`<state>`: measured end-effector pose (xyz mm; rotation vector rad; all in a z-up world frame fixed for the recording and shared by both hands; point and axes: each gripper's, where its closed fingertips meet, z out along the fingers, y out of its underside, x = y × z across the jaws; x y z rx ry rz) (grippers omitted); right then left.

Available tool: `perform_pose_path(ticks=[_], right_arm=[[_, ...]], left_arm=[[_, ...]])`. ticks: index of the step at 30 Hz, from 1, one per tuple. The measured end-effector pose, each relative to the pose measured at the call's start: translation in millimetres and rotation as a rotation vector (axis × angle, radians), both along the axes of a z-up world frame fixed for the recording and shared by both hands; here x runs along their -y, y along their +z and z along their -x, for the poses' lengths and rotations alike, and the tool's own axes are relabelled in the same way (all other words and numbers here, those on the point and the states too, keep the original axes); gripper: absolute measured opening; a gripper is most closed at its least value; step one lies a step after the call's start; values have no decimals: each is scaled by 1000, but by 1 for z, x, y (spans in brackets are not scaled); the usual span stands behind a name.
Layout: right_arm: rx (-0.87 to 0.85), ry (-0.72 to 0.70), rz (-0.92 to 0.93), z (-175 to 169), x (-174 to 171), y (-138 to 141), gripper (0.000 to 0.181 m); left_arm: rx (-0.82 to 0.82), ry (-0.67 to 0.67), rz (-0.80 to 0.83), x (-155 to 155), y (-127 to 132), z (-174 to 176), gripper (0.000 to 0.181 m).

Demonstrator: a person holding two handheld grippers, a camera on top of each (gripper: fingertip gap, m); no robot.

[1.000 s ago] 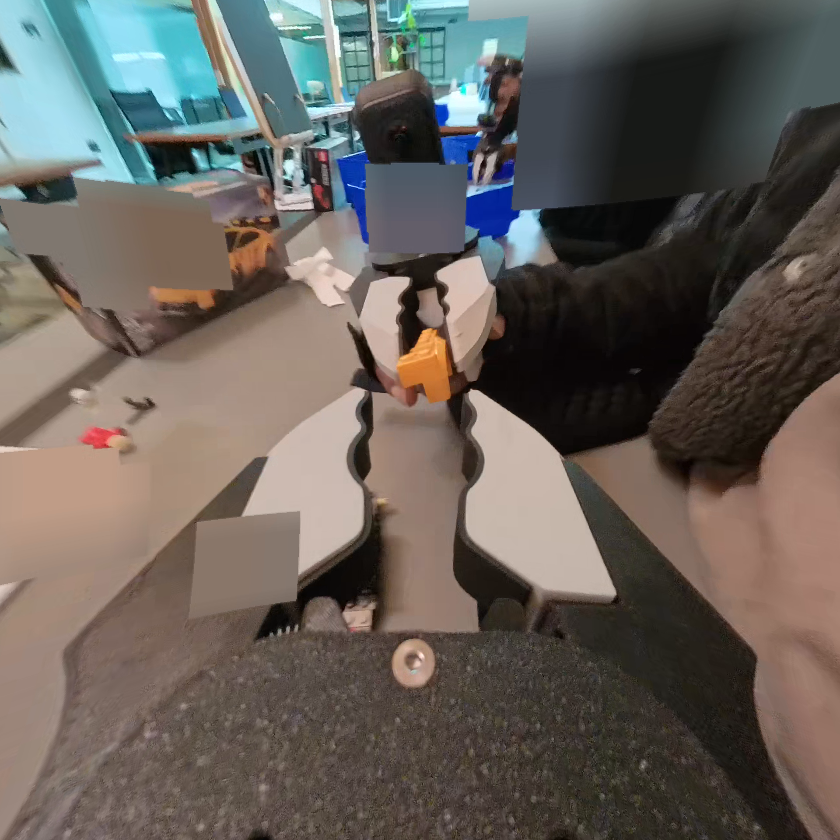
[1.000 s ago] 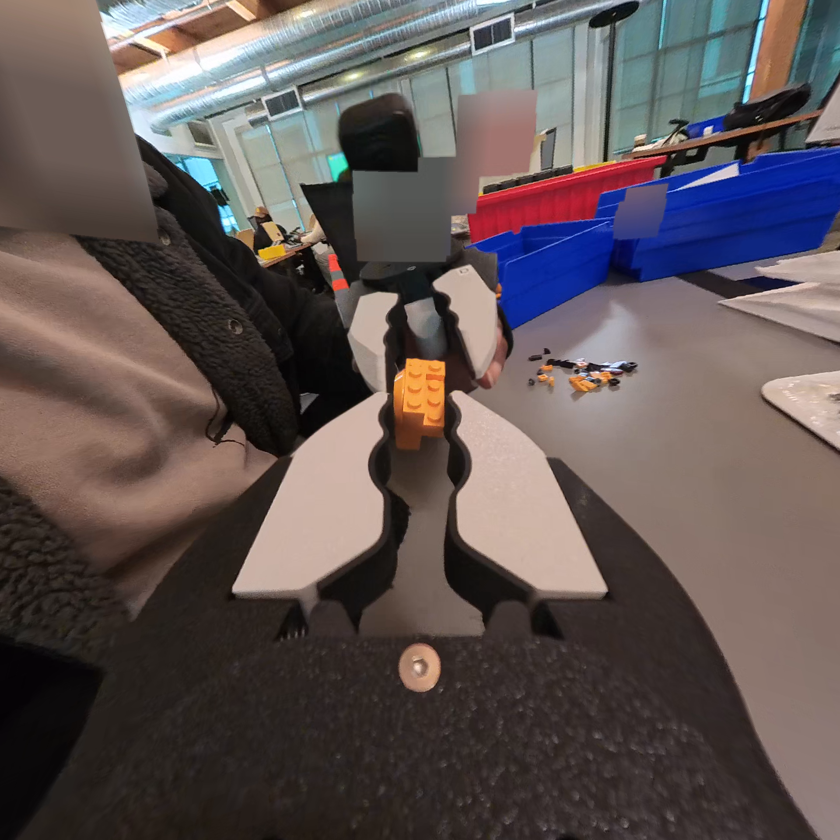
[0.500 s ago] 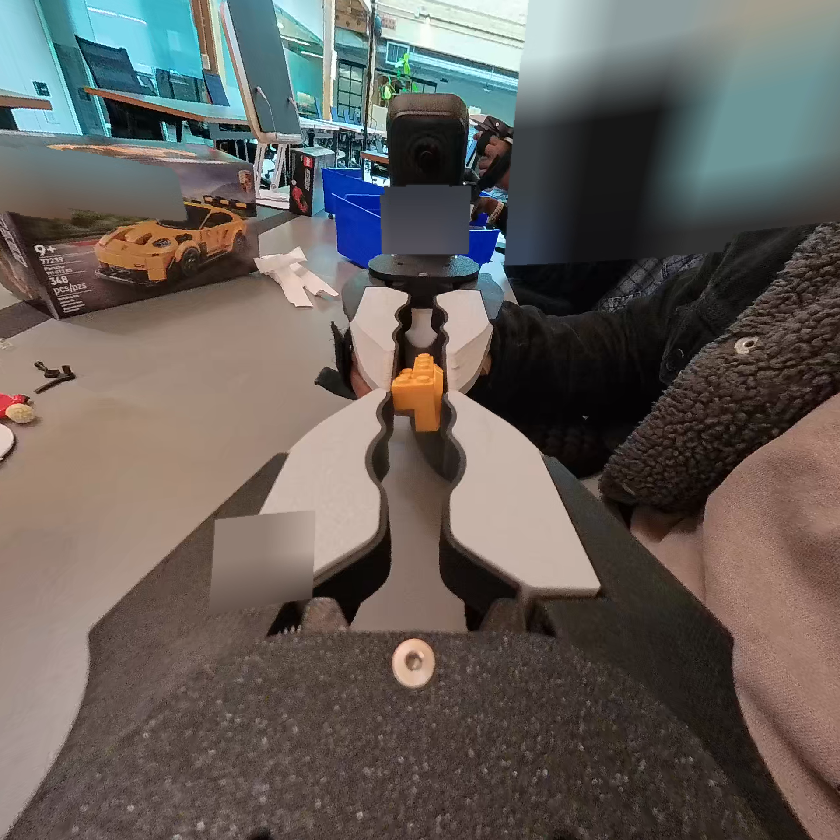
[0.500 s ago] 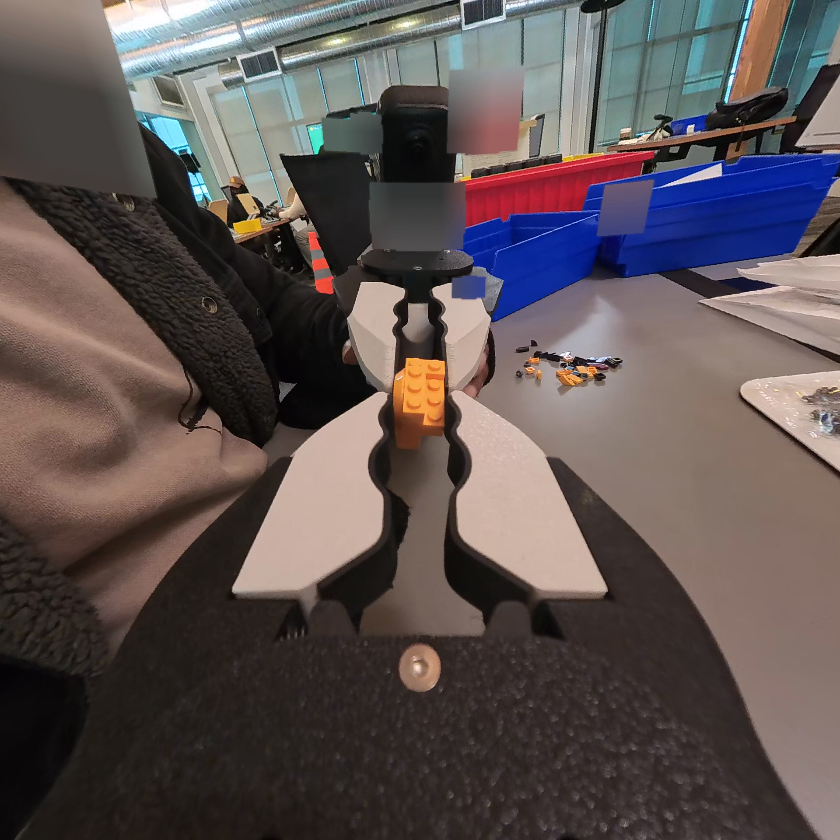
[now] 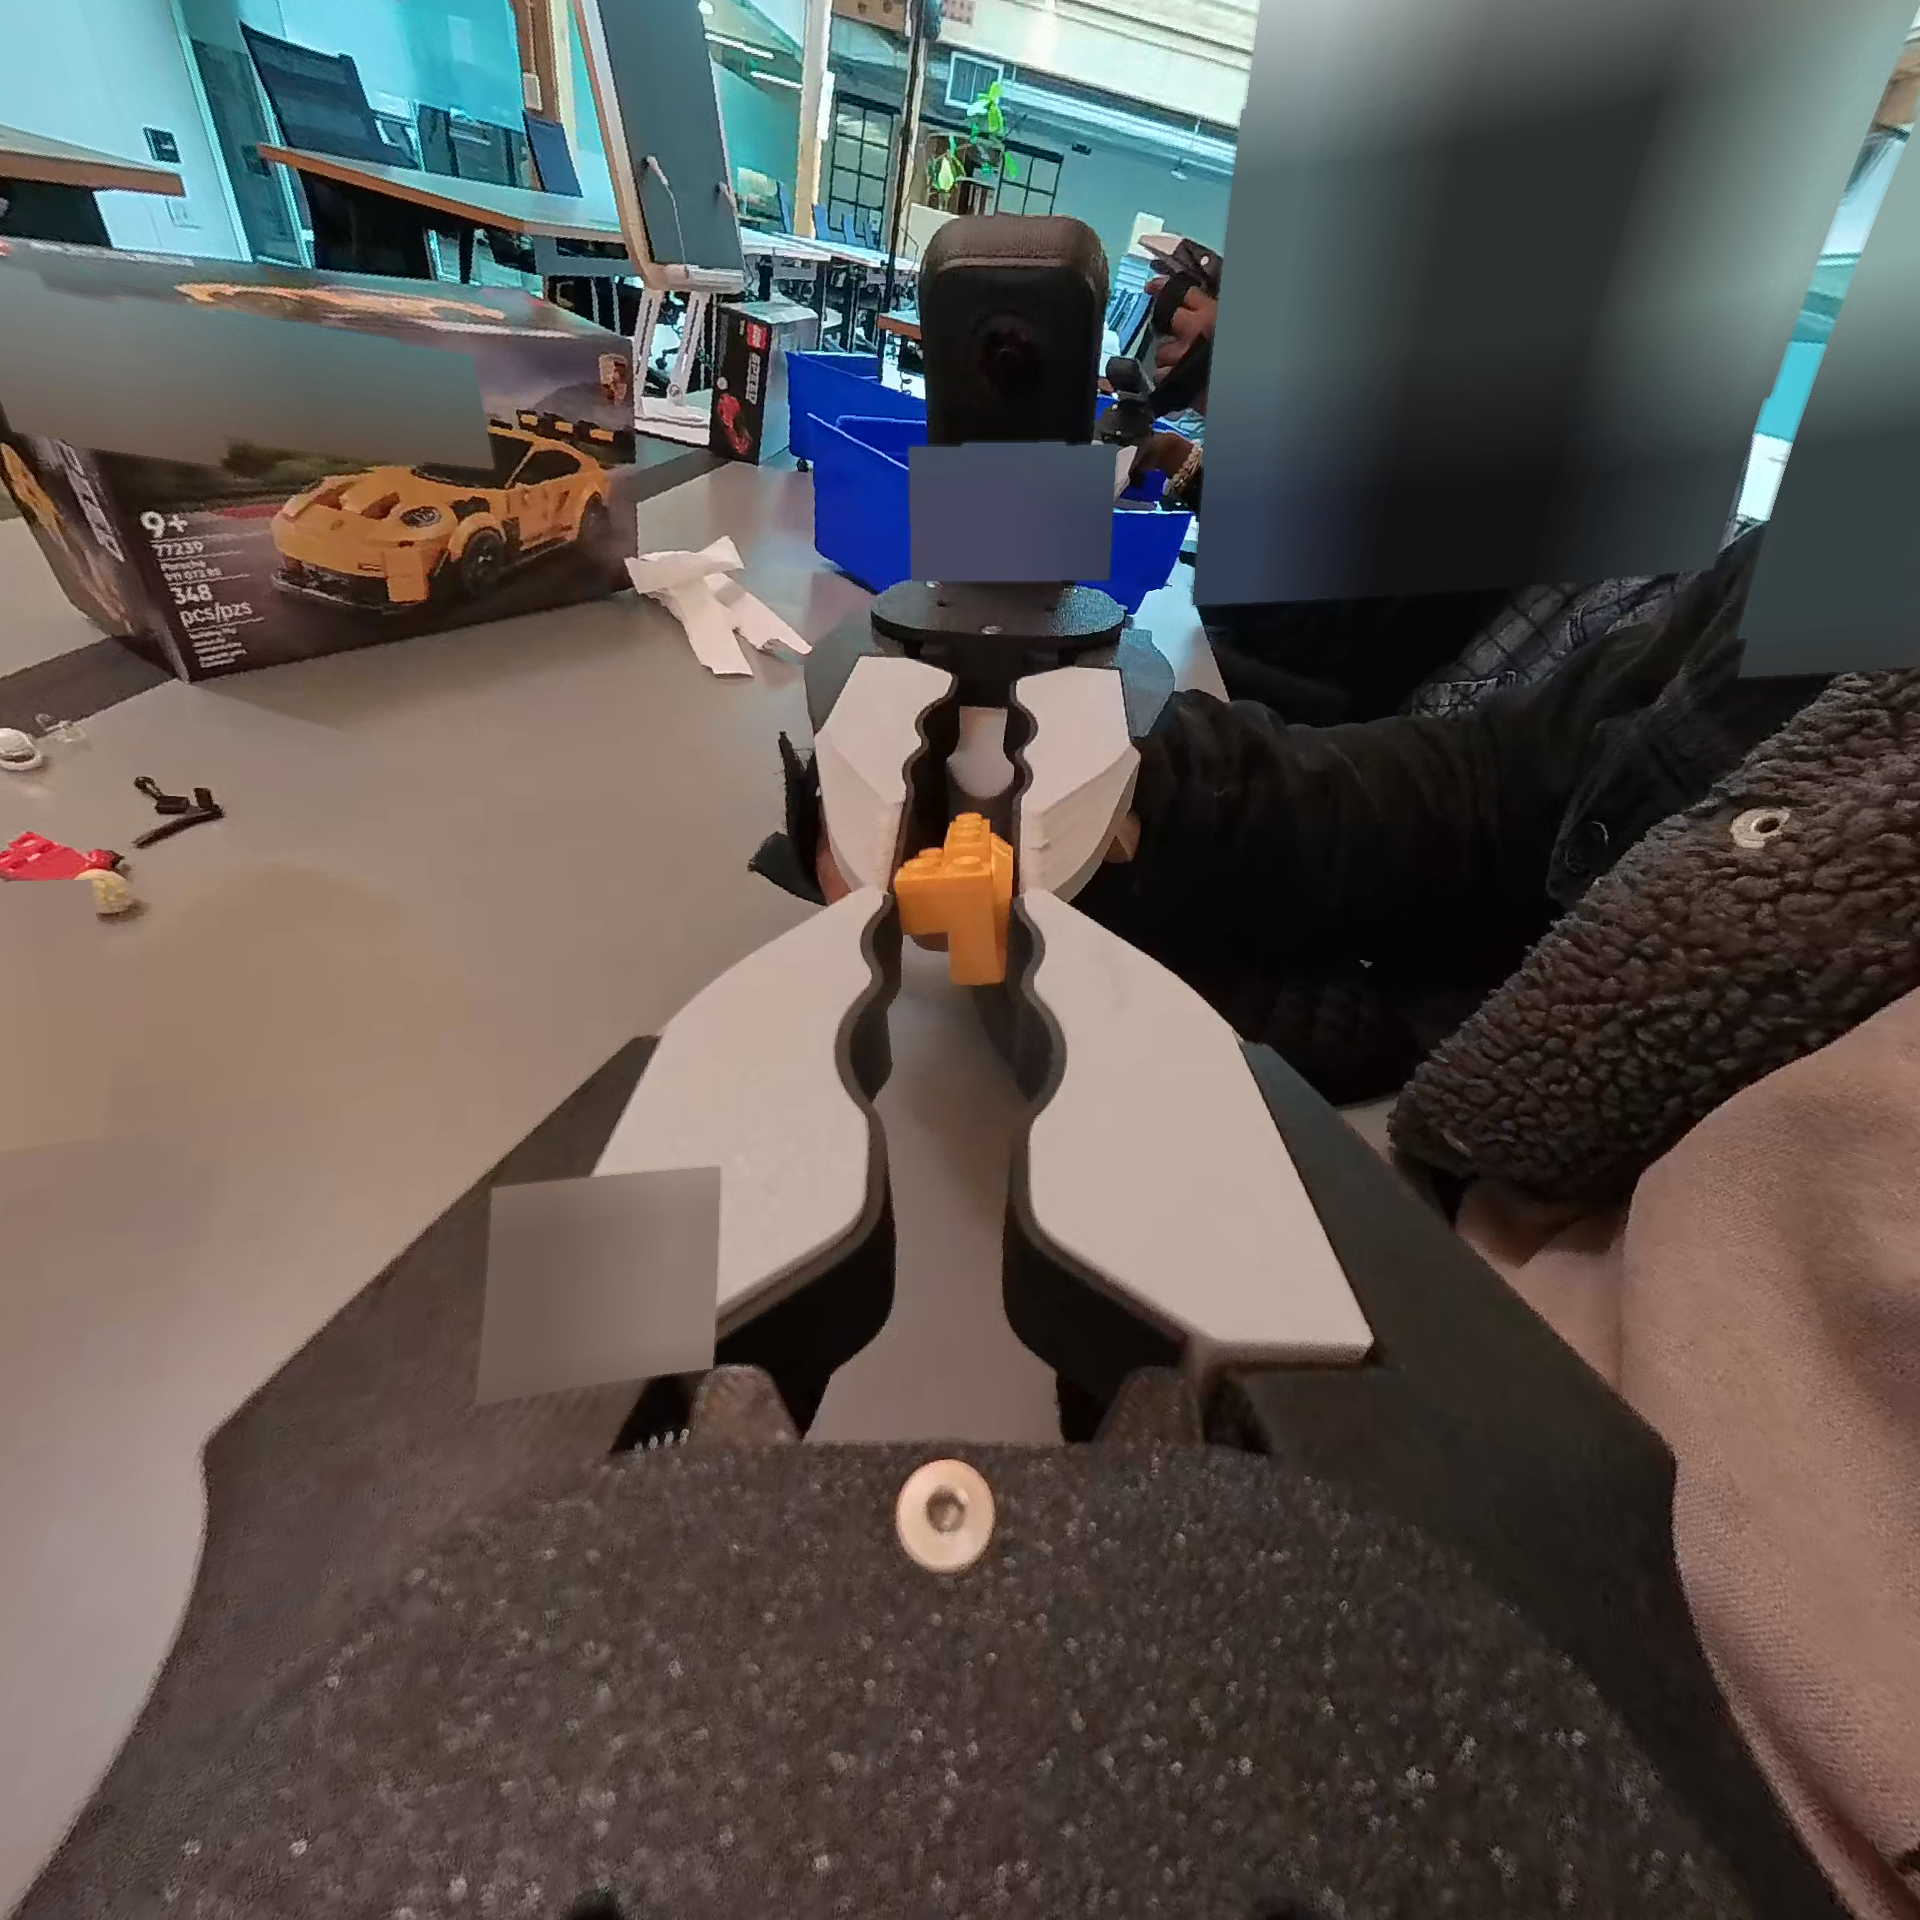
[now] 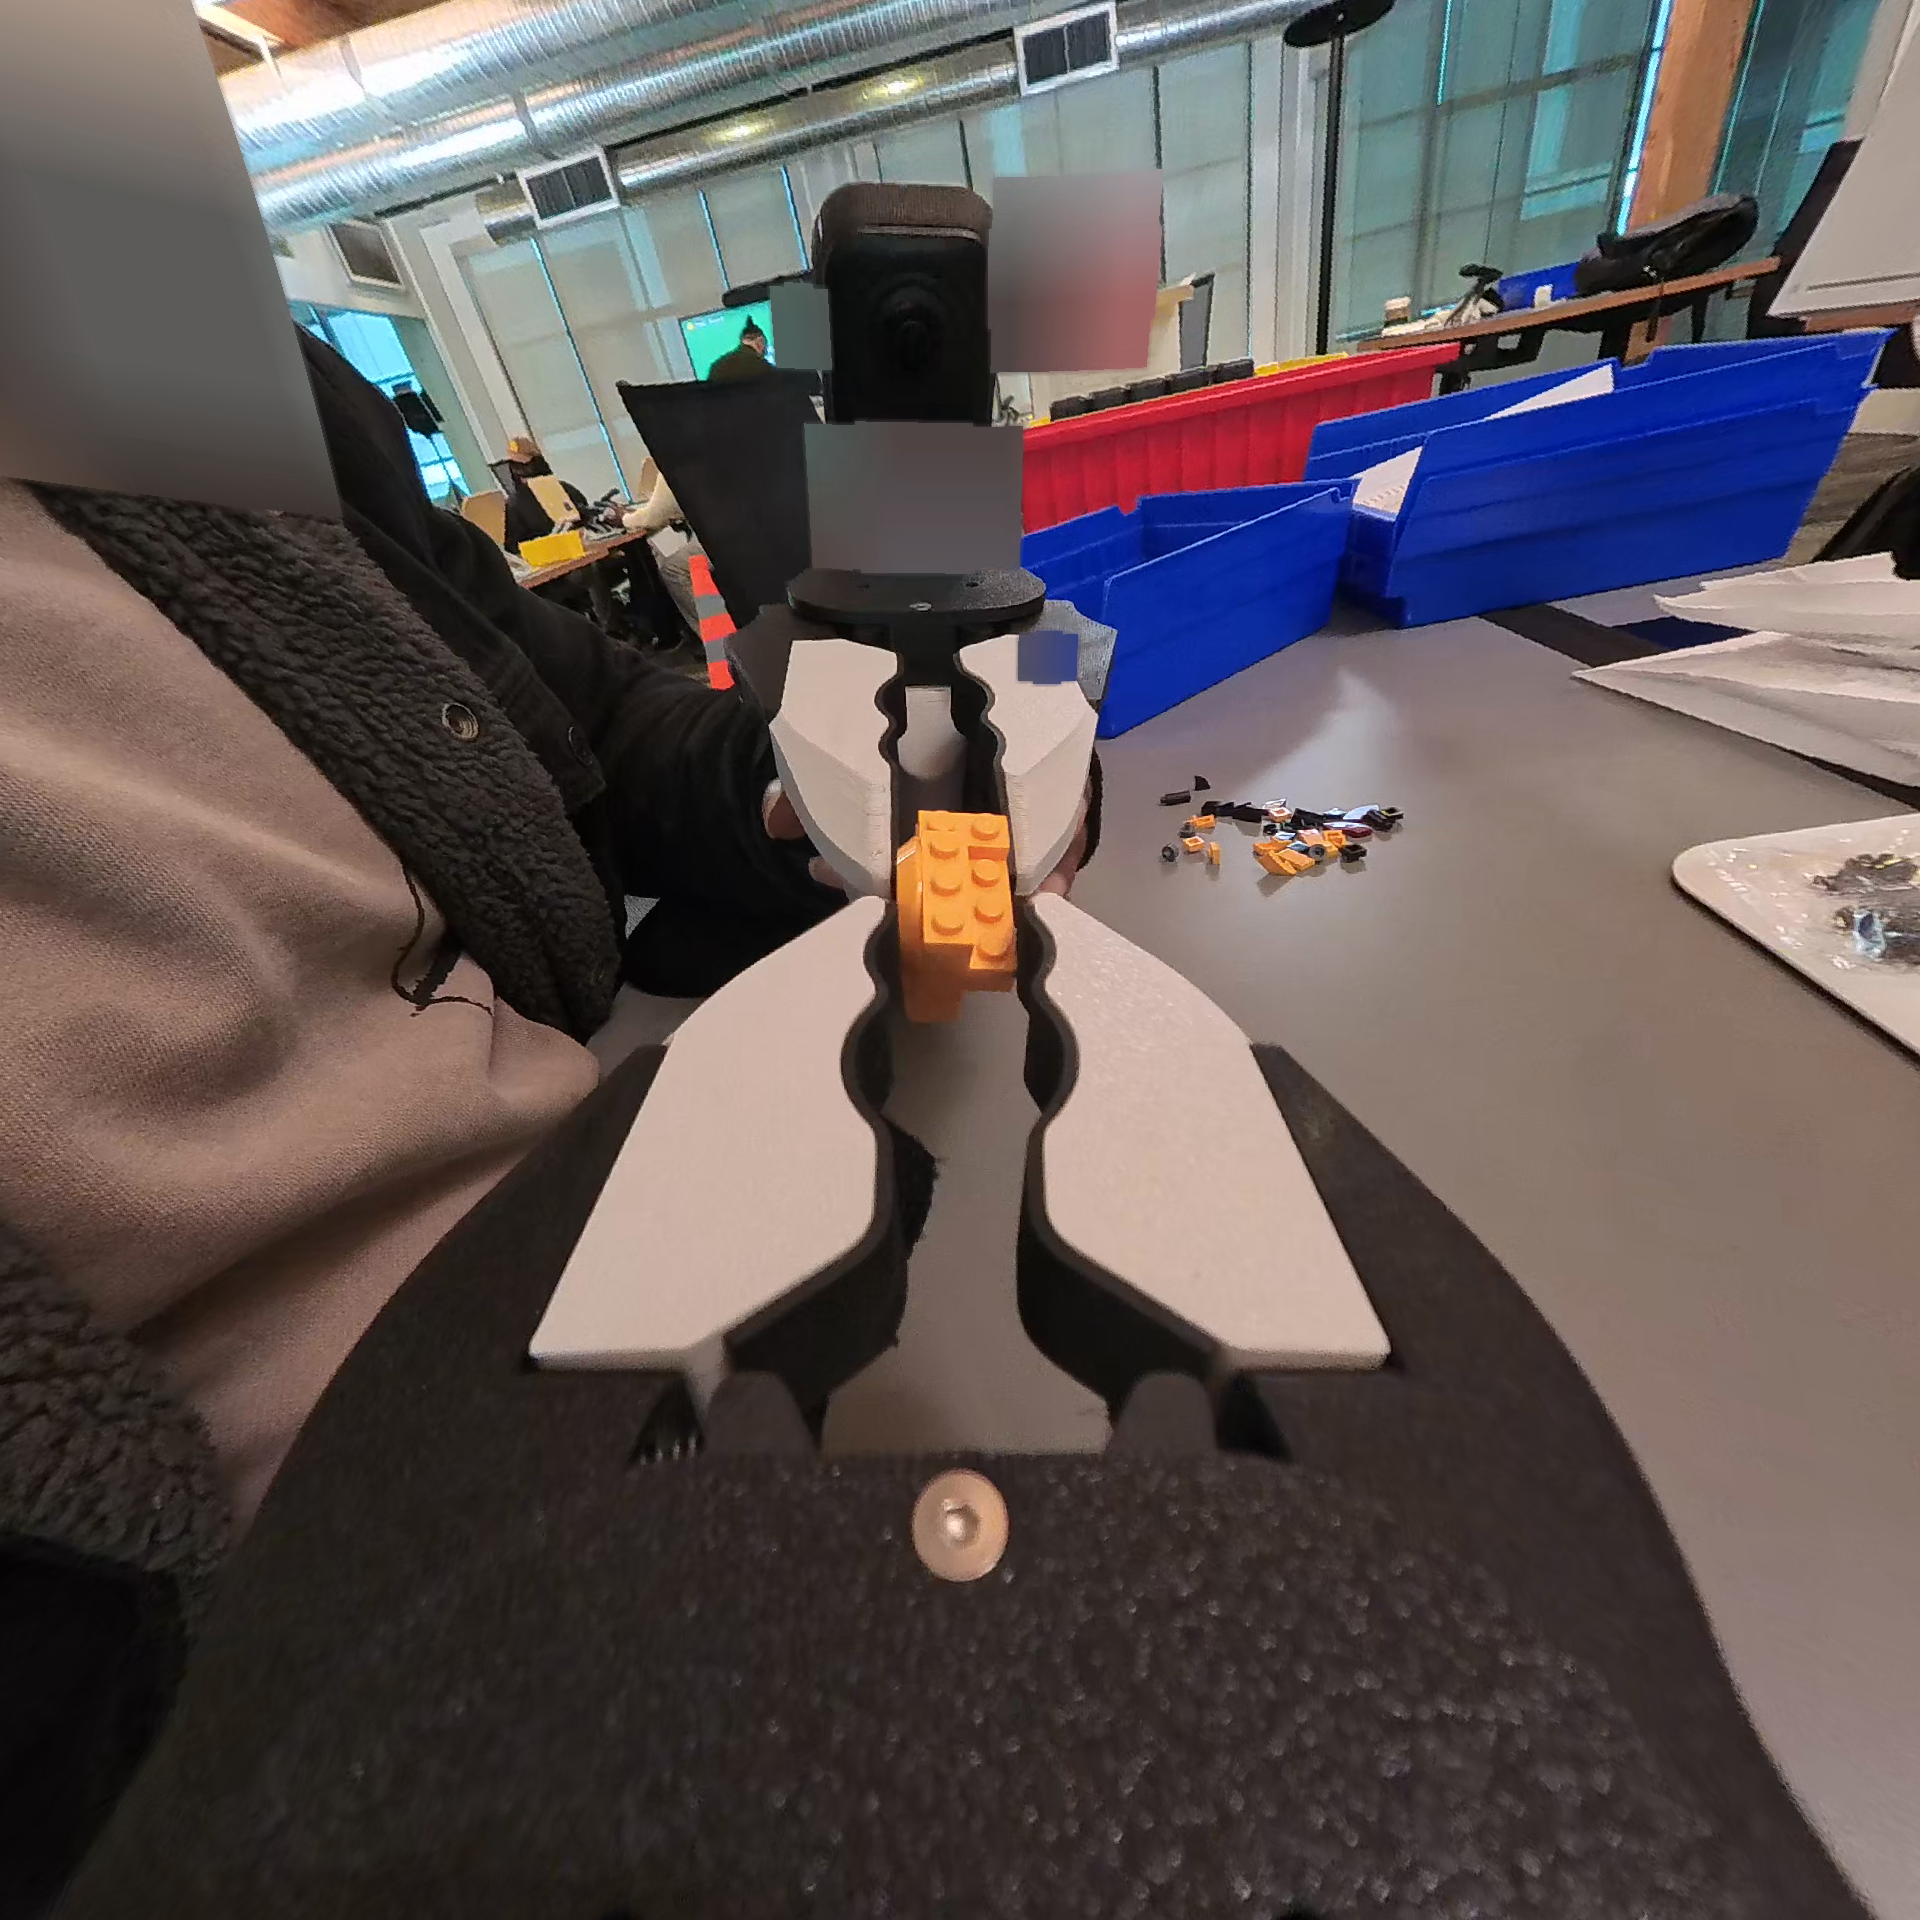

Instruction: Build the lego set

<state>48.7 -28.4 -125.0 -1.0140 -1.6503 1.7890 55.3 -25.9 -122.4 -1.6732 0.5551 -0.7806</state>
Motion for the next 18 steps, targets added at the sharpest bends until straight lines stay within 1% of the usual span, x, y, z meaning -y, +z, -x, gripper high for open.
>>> perform_pose_path(ticks=[8, 13, 18], right_arm=[[8, -6, 0, 1, -2, -3, 21], [10, 3, 7, 1, -1, -4, 21], [15, 8, 2, 1, 1, -5, 21]], left_arm=[[-65, 33, -21, -1, -1, 3, 19], [-12, 12, -3, -1, -1, 3, 19], [13, 2, -20, 0, 0, 3, 19]])
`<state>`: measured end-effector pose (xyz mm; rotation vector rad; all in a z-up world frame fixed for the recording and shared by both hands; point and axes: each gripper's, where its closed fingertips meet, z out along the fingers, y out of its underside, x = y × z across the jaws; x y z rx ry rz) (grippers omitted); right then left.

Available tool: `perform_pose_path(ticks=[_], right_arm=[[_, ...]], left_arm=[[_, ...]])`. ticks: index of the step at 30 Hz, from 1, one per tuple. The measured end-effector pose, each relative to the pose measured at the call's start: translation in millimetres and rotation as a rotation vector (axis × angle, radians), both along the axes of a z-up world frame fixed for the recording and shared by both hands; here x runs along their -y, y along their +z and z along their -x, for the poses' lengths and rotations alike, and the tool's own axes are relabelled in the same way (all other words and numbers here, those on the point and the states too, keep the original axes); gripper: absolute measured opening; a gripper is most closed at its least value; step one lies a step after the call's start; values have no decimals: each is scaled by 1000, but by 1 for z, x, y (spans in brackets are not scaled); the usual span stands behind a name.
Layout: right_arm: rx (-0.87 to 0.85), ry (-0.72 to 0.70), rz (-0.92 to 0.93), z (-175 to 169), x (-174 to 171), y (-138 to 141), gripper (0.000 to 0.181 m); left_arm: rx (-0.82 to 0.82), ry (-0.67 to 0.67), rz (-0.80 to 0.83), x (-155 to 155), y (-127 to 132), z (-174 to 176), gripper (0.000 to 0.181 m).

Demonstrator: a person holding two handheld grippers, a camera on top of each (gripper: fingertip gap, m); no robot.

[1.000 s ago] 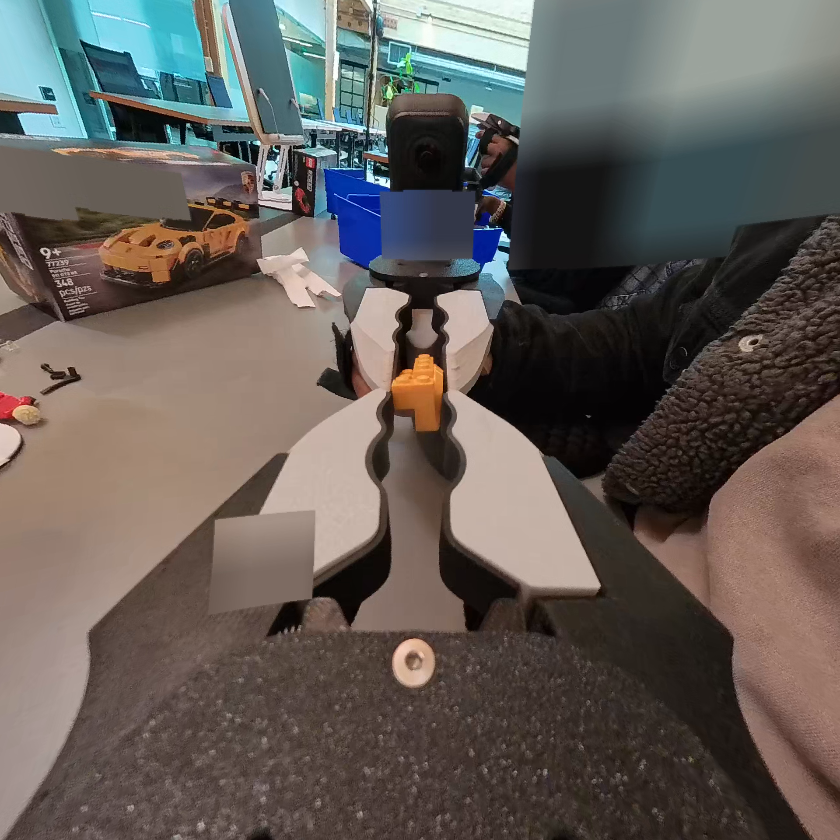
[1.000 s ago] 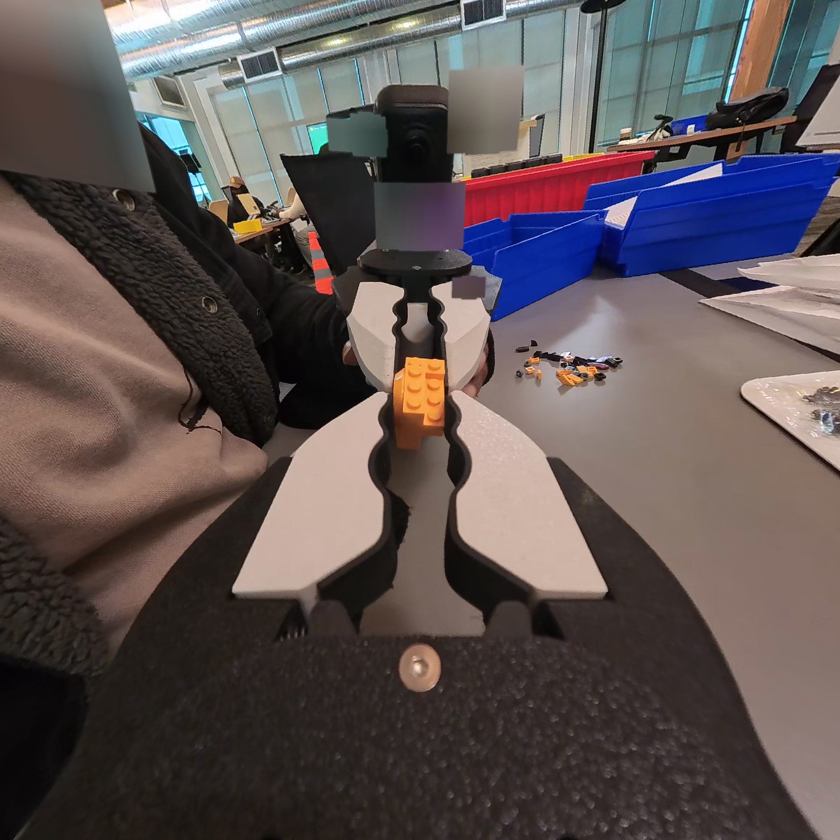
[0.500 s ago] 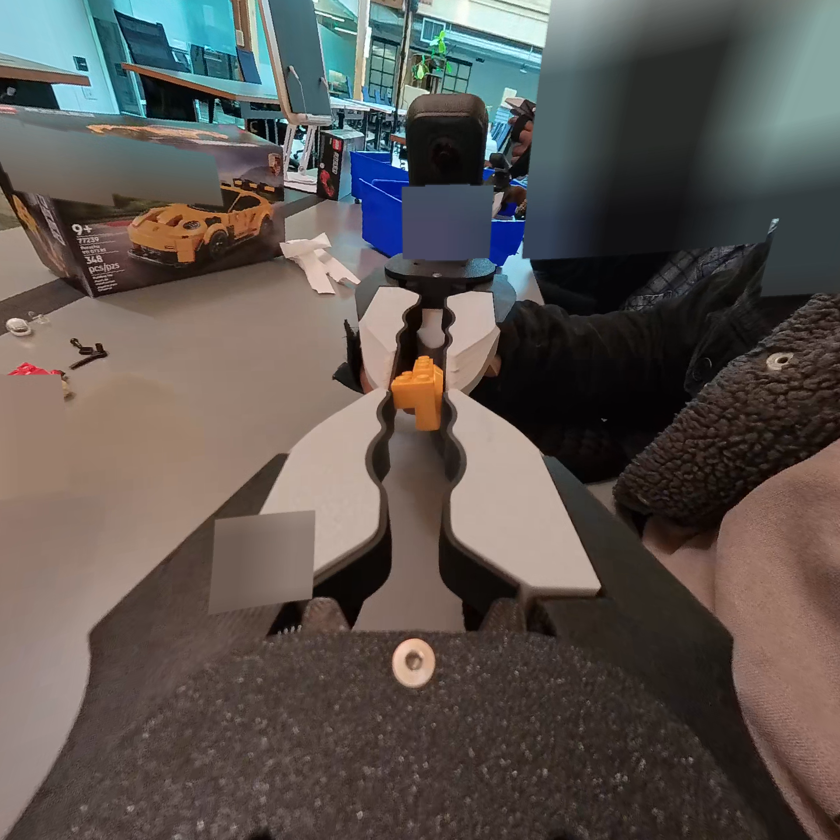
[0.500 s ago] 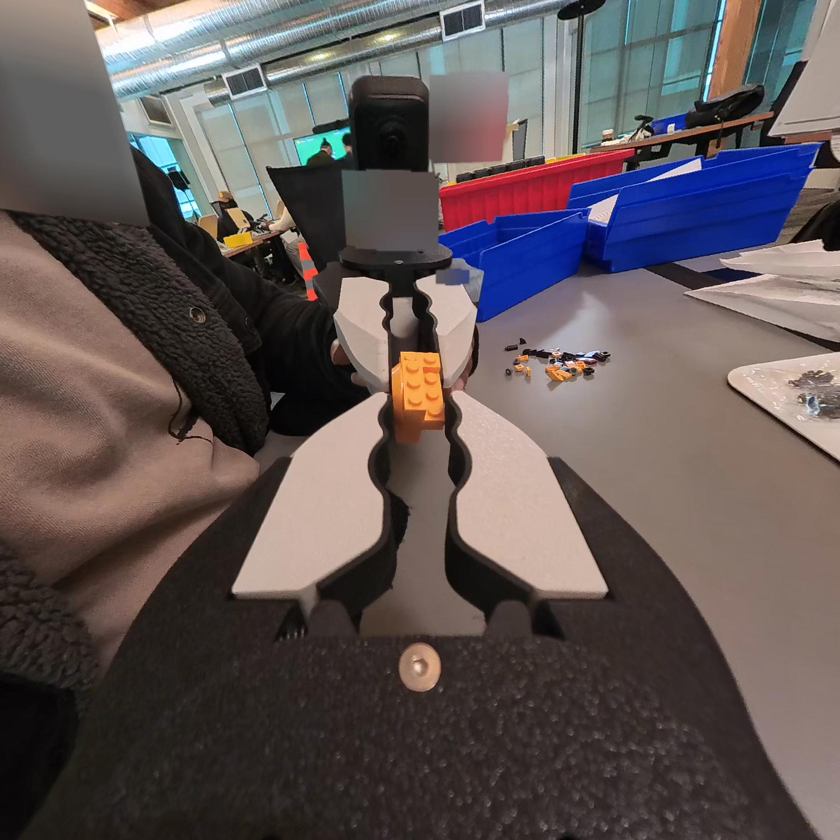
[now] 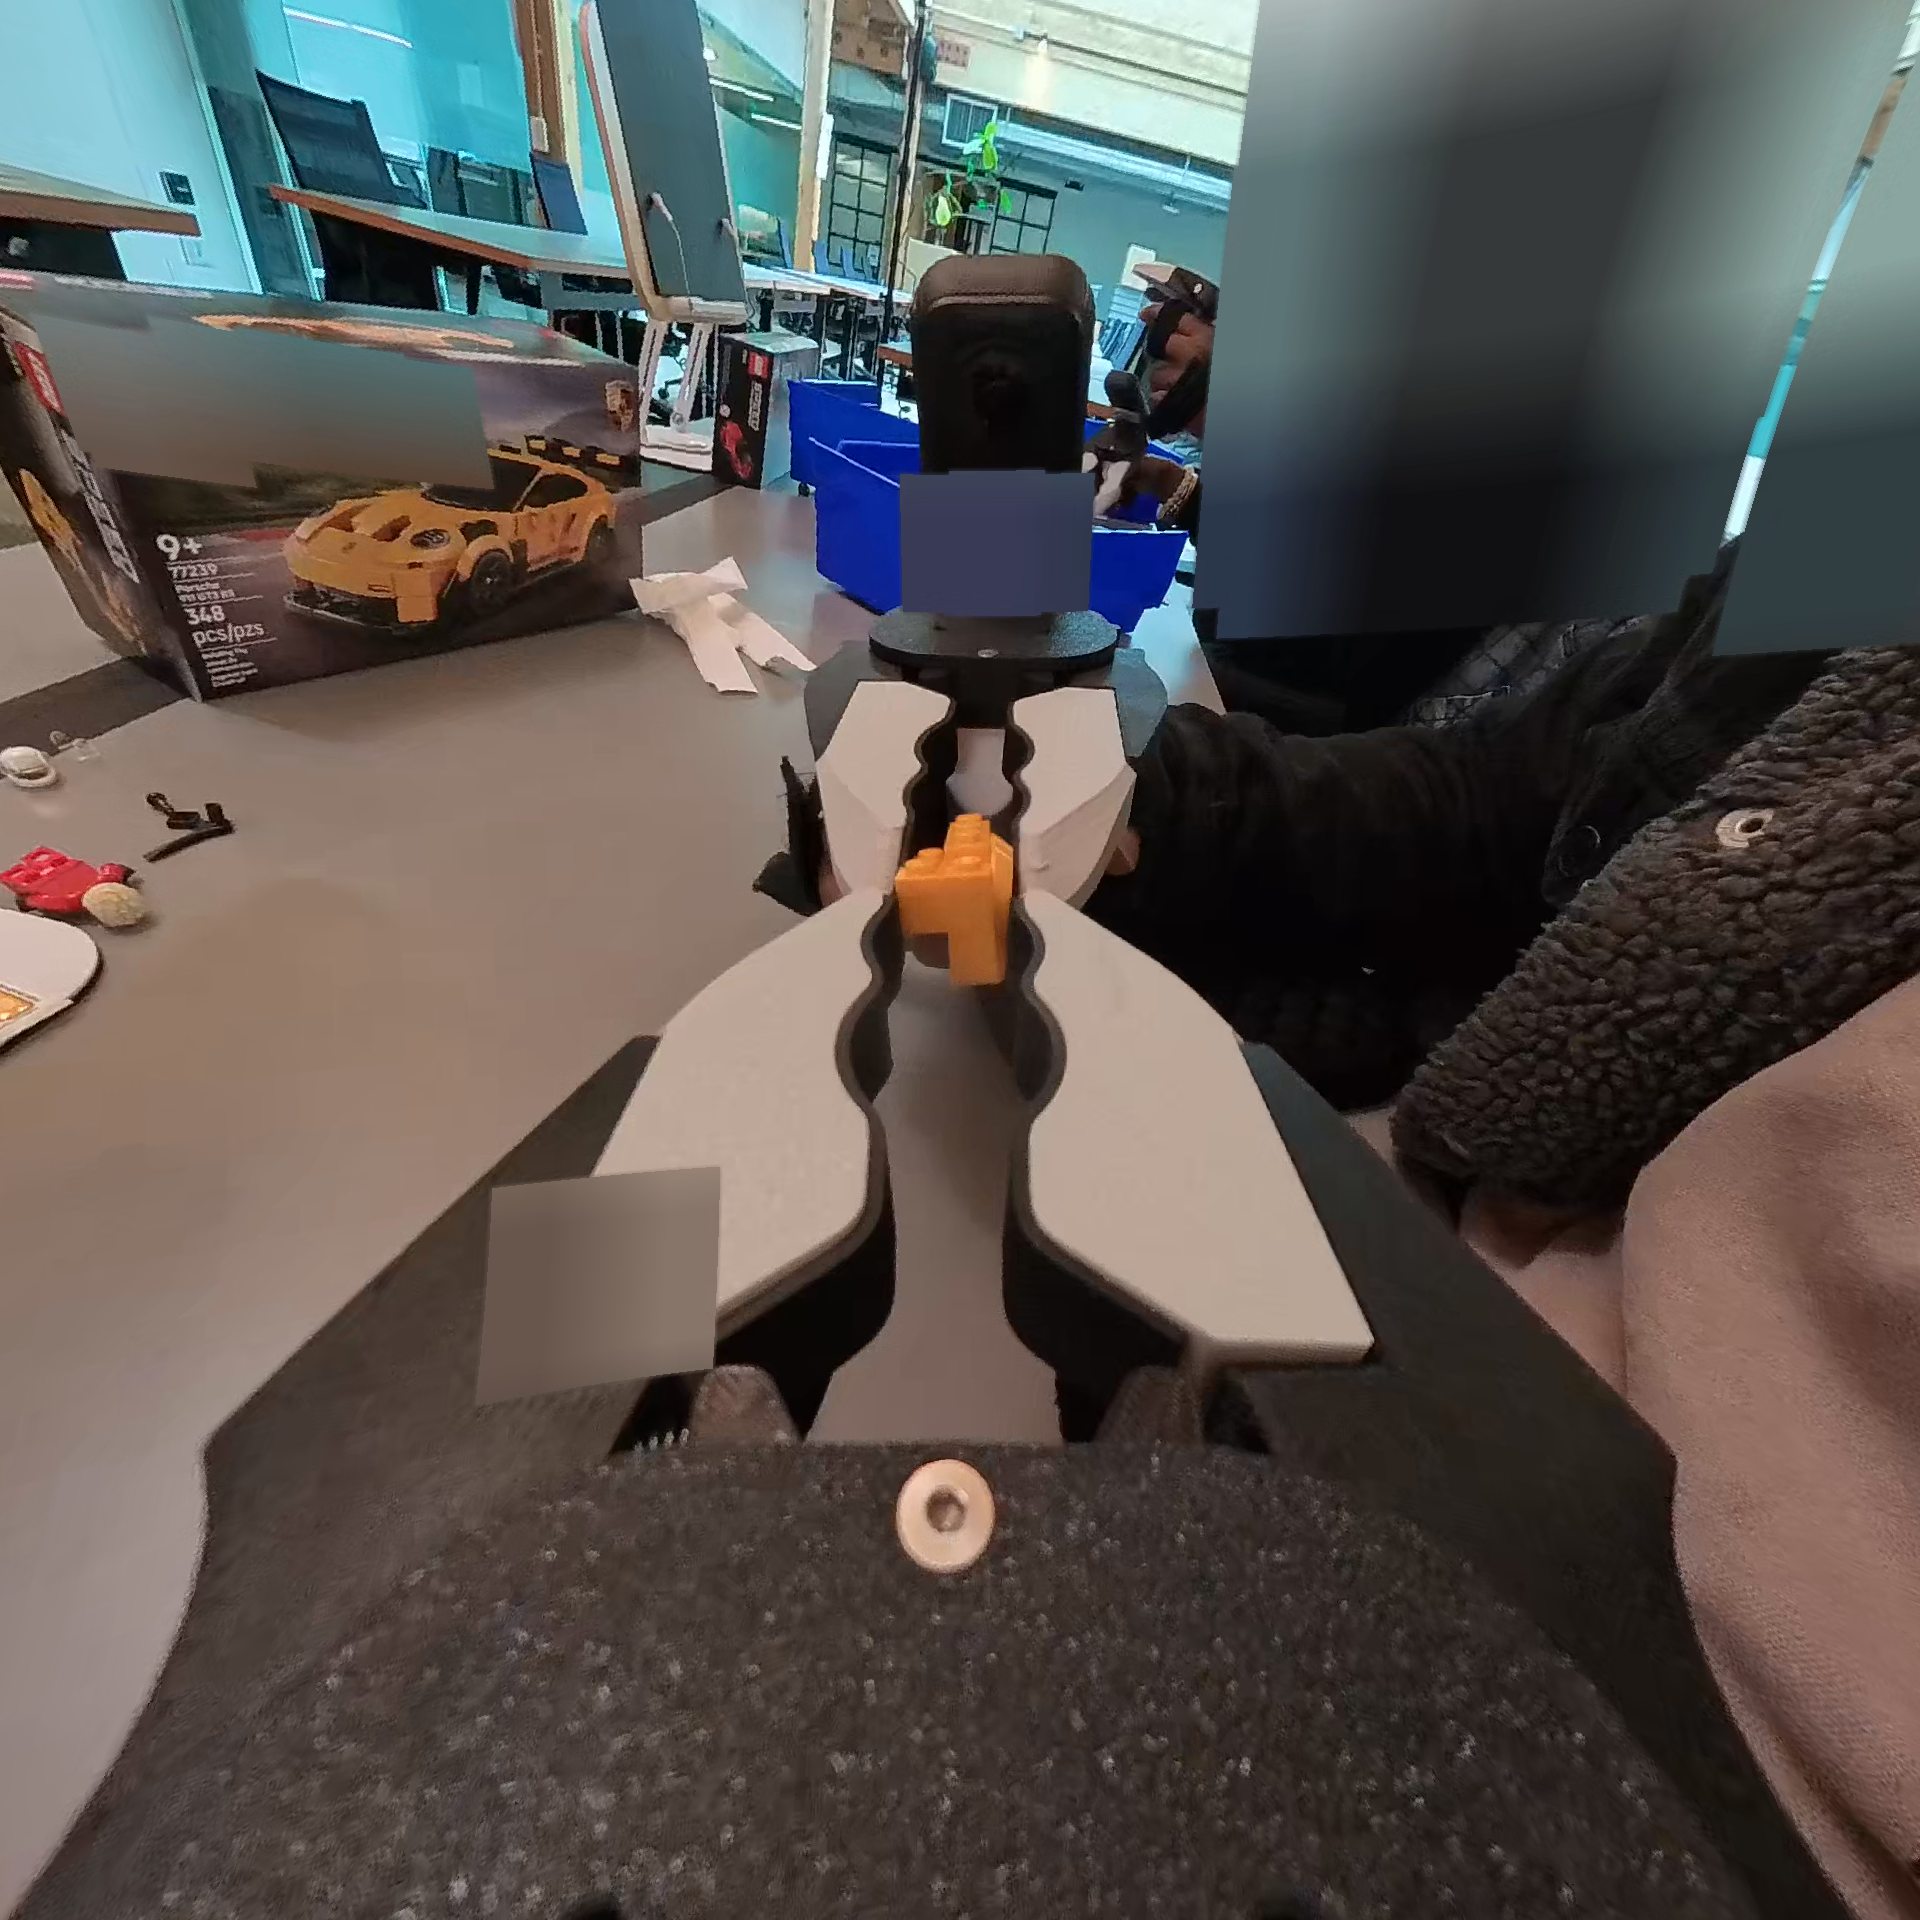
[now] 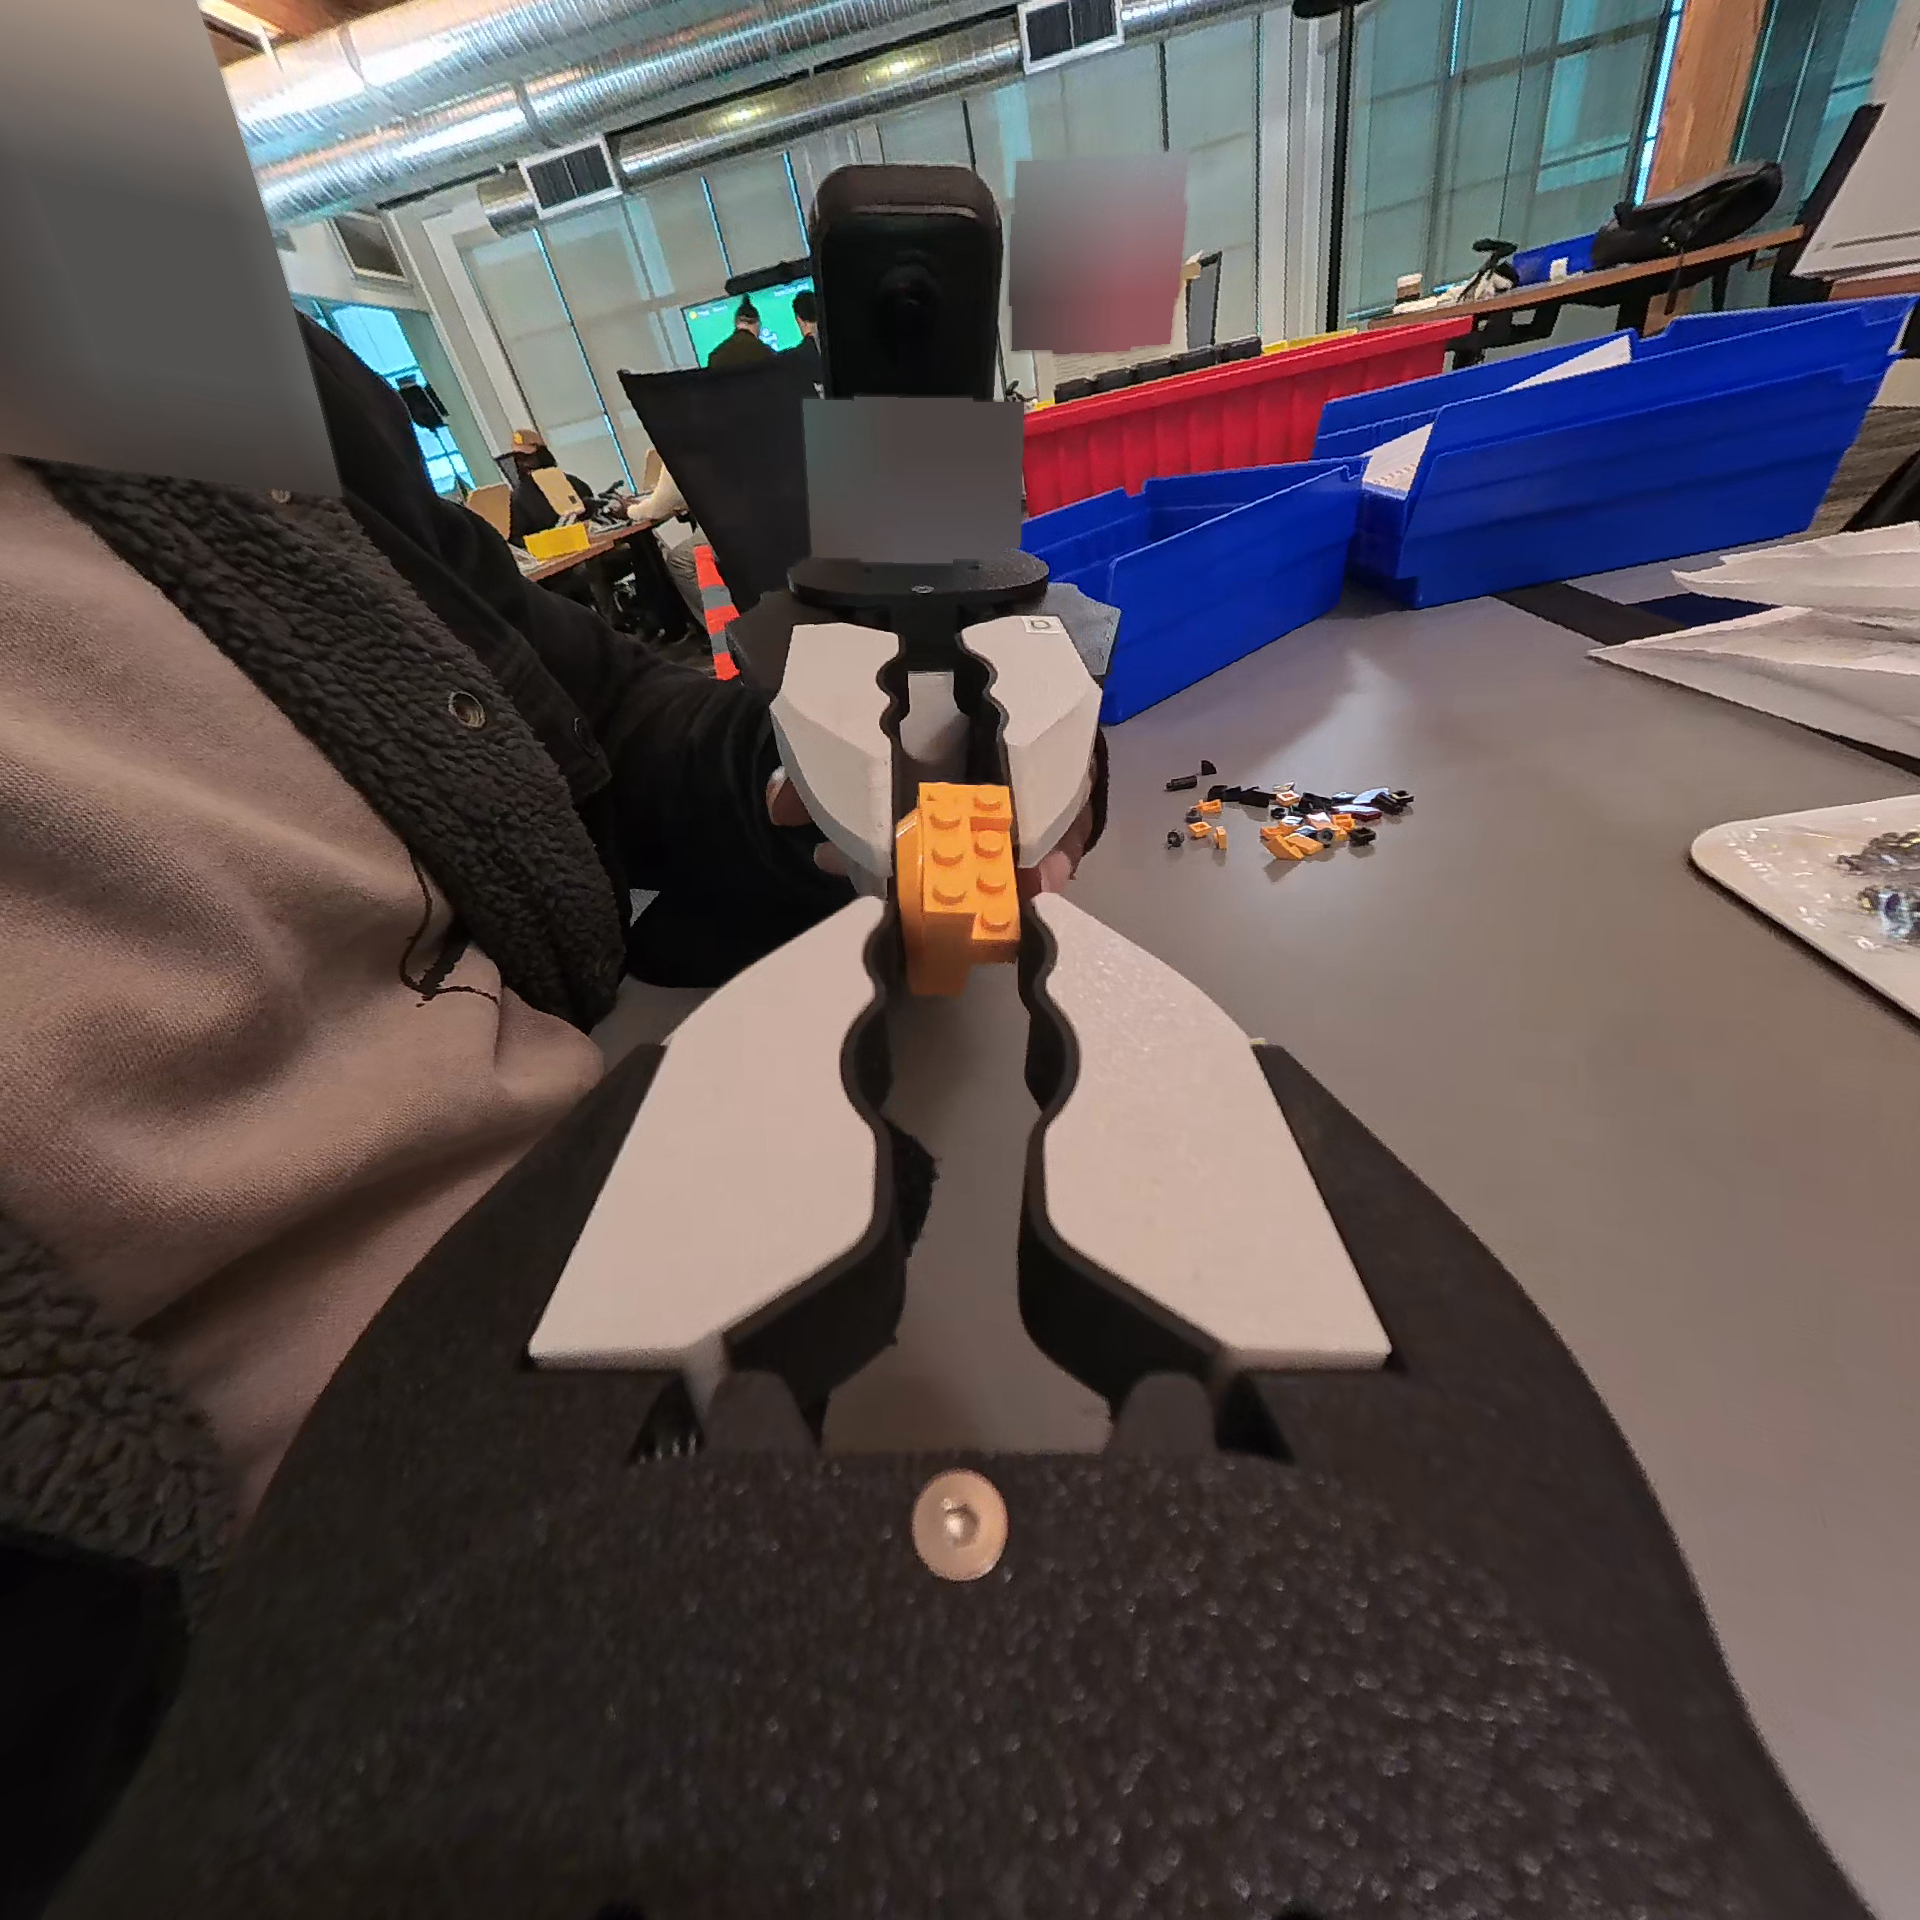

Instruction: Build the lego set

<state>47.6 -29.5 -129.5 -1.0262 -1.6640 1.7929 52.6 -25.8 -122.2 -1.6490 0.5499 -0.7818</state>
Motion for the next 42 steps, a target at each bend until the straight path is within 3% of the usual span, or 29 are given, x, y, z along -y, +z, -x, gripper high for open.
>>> perform_pose_path(ticks=[11, 17, 29, 42], right_arm=[[57, -31, -24, 2, -4, -4, 20], [146, -91, -203, 6, -6, -24, 20], [130, -88, -187, 7, -4, -23, 20], [167, -60, -281, 5, -2, -37, 19]], left_arm=[[58, -6, 17, -3, -7, 5, 20], [-50, 2, 51, -5, -29, 7, 20], [-25, -43, 65, -2, -31, 9, 19], [-182, -89, 105, 3, -56, 10, 19]])
